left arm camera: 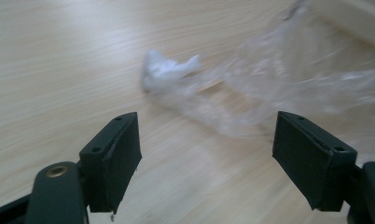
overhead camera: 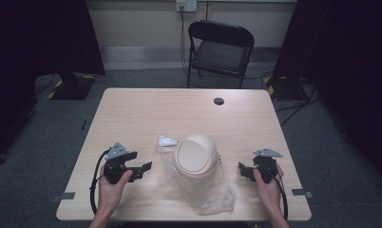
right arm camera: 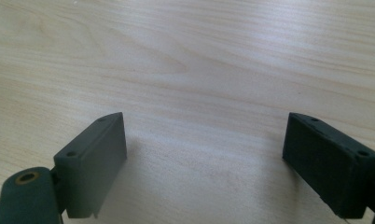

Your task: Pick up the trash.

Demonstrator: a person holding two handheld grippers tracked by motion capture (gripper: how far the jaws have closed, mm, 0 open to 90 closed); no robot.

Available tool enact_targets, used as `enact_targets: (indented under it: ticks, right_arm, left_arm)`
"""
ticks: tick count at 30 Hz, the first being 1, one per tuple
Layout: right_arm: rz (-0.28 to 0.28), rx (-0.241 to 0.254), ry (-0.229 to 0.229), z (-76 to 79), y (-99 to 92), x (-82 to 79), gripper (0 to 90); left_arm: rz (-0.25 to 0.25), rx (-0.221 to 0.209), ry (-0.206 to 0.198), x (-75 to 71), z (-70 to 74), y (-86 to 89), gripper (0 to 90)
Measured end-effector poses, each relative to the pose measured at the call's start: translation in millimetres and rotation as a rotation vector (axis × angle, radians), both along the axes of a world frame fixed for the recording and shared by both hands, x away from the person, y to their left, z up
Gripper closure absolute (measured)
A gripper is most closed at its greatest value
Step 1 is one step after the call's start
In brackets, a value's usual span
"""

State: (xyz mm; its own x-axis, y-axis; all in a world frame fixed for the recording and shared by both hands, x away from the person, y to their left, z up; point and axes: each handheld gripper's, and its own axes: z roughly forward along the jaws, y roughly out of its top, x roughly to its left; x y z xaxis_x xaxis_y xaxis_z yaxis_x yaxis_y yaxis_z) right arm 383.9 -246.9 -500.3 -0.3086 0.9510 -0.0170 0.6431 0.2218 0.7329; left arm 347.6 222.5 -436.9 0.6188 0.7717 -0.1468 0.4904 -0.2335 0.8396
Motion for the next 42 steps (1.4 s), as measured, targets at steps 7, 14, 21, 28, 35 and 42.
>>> enact_targets:
  ticks: [7, 14, 21, 28, 35, 42]
  right_arm:
    - [0.000, 0.000, 0.000, 0.0, 0.0, 0.0, 12.6]
    - [0.000, 0.000, 0.000, 0.0, 0.0, 0.0, 12.5]
    - [0.000, 0.000, 0.000, 0.0, 0.0, 0.0, 12.5]
    - [0.000, 0.000, 0.000, 0.0, 0.0, 0.0, 12.5]
    - [0.000, 0.000, 0.000, 0.0, 0.0, 0.0, 12.5]
    - [0.000, 0.000, 0.000, 0.0, 0.0, 0.0, 12.5]
  left_arm:
    - [-0.085, 0.000, 0.003, -2.6, 17.4, -18.5, 21.6]
    - [-0.145, -0.034, -0.018, 1.7, 37.1, -32.2, 20.4]
    - [-0.189, -0.046, -0.052, 6.5, 54.5, -50.2, 20.6]
    - [-0.223, -0.039, -0.038, 10.3, 59.9, -71.4, 18.3]
    - [-0.207, 0.003, 0.006, 21.3, 55.1, -85.1, 16.3]
    - [-0.217, 0.038, 0.032, 28.6, 49.7, -93.2, 16.2]
